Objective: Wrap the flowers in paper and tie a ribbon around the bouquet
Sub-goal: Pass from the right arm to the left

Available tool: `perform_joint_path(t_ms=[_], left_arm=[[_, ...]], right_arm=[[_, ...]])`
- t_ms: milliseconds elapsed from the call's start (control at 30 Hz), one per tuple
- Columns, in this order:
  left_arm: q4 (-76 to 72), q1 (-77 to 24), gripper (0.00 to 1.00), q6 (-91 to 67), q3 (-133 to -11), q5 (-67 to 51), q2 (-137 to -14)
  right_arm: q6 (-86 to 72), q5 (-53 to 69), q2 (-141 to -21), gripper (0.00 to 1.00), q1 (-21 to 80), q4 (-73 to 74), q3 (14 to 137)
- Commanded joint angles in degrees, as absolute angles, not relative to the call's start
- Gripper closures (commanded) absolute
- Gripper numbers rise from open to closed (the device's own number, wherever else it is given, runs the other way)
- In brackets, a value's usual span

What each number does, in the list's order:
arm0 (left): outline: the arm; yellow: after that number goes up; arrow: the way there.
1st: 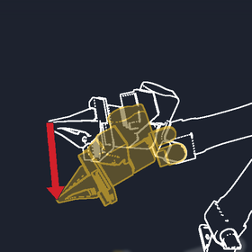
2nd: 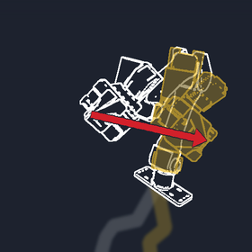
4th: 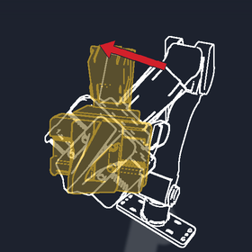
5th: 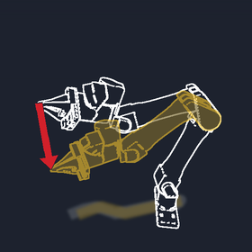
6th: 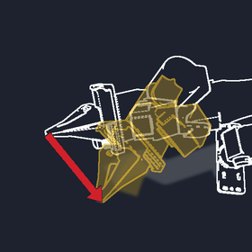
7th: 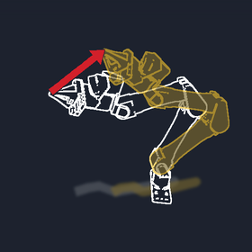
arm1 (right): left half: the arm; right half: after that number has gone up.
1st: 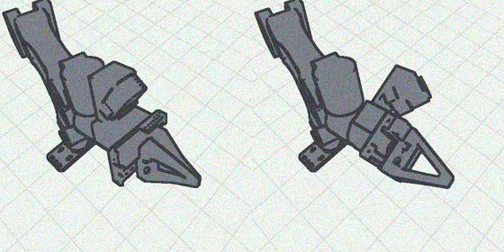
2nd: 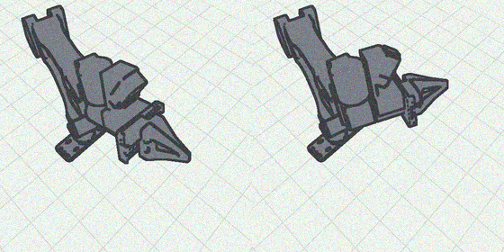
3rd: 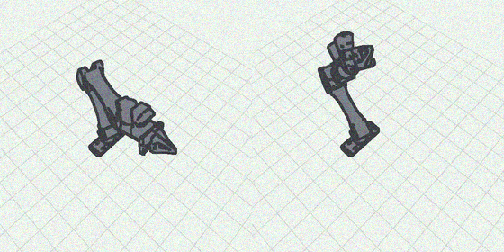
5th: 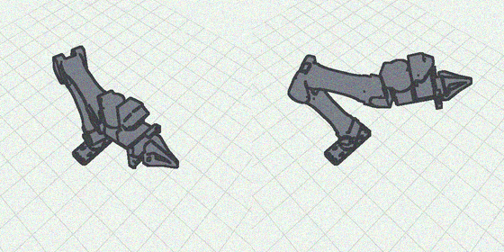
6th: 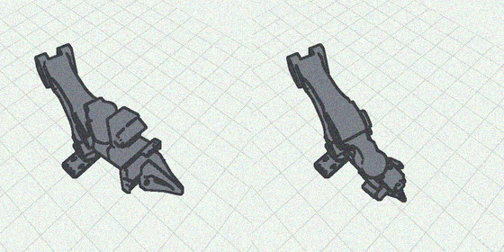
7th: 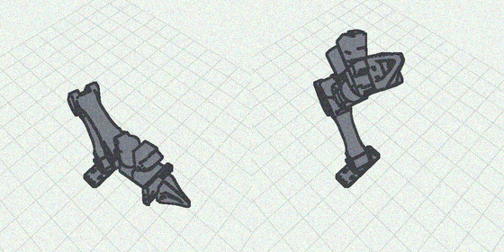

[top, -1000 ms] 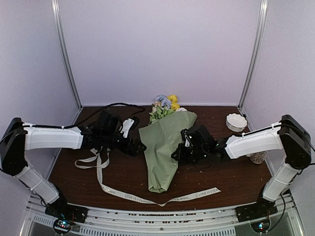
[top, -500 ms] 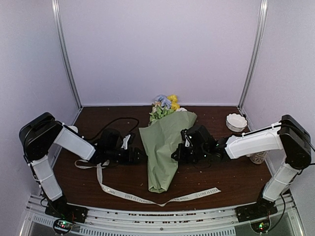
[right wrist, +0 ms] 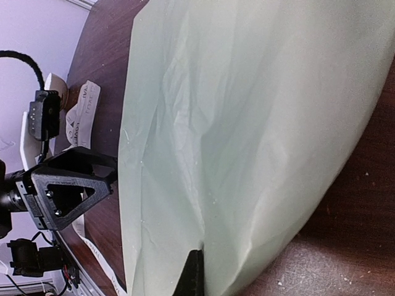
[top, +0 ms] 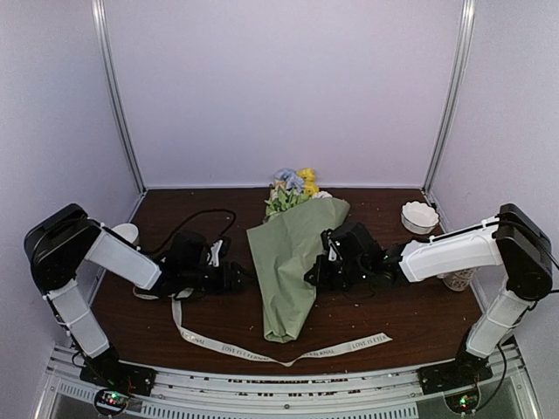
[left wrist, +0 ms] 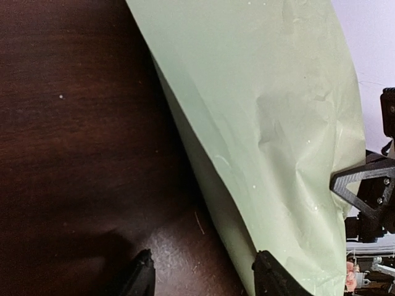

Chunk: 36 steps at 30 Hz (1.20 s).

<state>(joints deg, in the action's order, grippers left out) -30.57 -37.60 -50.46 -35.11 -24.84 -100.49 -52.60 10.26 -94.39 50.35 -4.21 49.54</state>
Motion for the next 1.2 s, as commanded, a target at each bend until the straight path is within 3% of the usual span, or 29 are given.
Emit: perform_joint_path(t_ms=[0, 267, 600, 967, 1167], left_arm=[[-28.51, -37.71, 0.41, -48.27, -34.43, -19.86, -93.6], [-23.2, -39.69, 0.3, -45.74, -37.16, -17.77, -92.9], [-28.96, -40.69, 0.3, -49.42, -39.76, -22.59, -102.43], [-35.69, -42.65, 0.43, -54.05, -40.56, -26.61, -108.82], [-37.62, -43.21, 0.6, -55.43, -41.38, -28.64, -110.56]], right_arm=[[-51.61, 9.3, -93.41, 1.0, 49.95, -4.55, 50.07], [-51.5, 9.23, -93.77, 1.0, 49.96, -4.39, 50.56], [-51.51, 9.4, -93.86, 1.0, 49.92, -4.45, 50.7], [-51.85, 9.56, -93.96, 1.0, 50.0, -5.19, 50.63], [-51.72, 9.58, -93.96, 1.0, 49.95, -5.1, 50.88]])
